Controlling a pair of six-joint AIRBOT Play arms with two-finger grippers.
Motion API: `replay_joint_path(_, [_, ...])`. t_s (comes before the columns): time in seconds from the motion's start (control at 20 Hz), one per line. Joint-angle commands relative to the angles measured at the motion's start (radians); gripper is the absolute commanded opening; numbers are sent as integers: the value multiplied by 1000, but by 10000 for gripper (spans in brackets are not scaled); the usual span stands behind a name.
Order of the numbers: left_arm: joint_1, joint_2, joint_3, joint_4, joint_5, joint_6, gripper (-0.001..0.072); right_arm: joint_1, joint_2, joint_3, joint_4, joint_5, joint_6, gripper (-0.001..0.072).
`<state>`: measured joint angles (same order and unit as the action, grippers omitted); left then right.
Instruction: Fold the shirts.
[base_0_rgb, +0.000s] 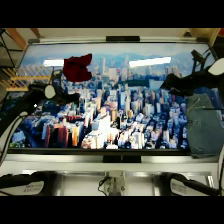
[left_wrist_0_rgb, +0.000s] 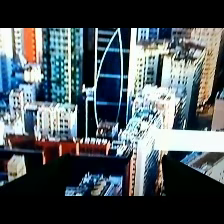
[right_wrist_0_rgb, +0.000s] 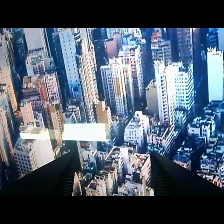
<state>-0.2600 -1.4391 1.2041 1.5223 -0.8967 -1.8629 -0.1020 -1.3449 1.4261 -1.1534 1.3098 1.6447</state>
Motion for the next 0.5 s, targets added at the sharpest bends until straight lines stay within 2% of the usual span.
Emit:
replay_joint_path(0.0, [55, -160, 253, 3, 56, 61, 720, 0, -1, 1, 5, 16, -7, 573])
replay_joint_path(0.1, [116, -335, 503, -18, 7, 49, 720, 0, -1, 1, 16, 48, -8, 573])
replay_joint_path(0.2, [182, -503, 720, -138, -28, 16, 720, 0, -1, 1, 20, 72, -7, 573])
replay_joint_path(0.25, [212, -578, 811, -217, -50, 40, 720, 0, -1, 1, 20, 86, -8, 573])
replay_joint_path(0.3, [233, -633, 872, -275, -69, 73, 720, 0, -1, 1, 20, 95, -8, 573])
replay_joint_path(0.45, [258, -695, 863, -364, -11, 80, 720, 0, -1, 1, 30, 98, -7, 573])
